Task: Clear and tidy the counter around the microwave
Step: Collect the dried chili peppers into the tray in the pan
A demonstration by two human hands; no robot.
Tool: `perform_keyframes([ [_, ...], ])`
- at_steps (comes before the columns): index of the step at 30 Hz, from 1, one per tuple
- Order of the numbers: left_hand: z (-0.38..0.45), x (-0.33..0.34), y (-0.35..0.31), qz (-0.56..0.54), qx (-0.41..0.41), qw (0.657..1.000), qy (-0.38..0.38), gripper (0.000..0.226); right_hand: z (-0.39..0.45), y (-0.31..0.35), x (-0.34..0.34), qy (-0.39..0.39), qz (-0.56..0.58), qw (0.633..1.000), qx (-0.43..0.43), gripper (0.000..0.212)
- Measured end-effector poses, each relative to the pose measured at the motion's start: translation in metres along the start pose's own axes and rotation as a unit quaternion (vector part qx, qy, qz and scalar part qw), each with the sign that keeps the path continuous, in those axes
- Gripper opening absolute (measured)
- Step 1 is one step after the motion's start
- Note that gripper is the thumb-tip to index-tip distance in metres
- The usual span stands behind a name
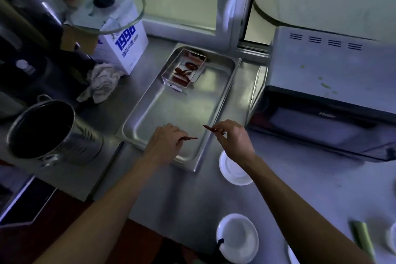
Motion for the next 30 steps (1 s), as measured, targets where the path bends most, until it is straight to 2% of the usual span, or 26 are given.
perform_keyframes([
  [4, 0.056, 0.000, 0.040, -0.003, 0.049, 0.998, 0.027, 0.020, 0.040, -0.006, 0.022, -0.031, -0.018, 0.999, 0.041, 0.015],
  [10, 0.142, -0.004, 0.088, -0.048, 0.067, 0.996, 0.040, 0.017, 0.107, -0.009, 0.052, -0.077, -0.024, 0.991, 0.104, 0.018],
  [16, 0.214, -0.006, 0.110, -0.047, 0.075, 0.995, 0.038, 0.019, 0.155, -0.022, 0.067, -0.105, -0.029, 0.987, 0.120, 0.020],
  [23, 0.305, -0.004, 0.127, -0.012, 0.112, 0.993, 0.038, 0.021, 0.193, -0.050, 0.070, -0.121, 0.001, 0.976, 0.180, 0.021],
  [30, 0.336, 0.023, 0.136, 0.006, 0.120, 0.991, 0.051, 0.018, 0.219, -0.075, 0.075, -0.088, 0.030, 0.971, 0.220, 0.020],
])
Point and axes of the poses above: each hand's wrist, its own z-axis towards the middle knuckle, its own x-axis out of the palm, y = z × x, the point moved 1 cm from there along z, towards the middle knuckle, and after that the axes turned 8 degrees about -x, right-handed, at the moved point
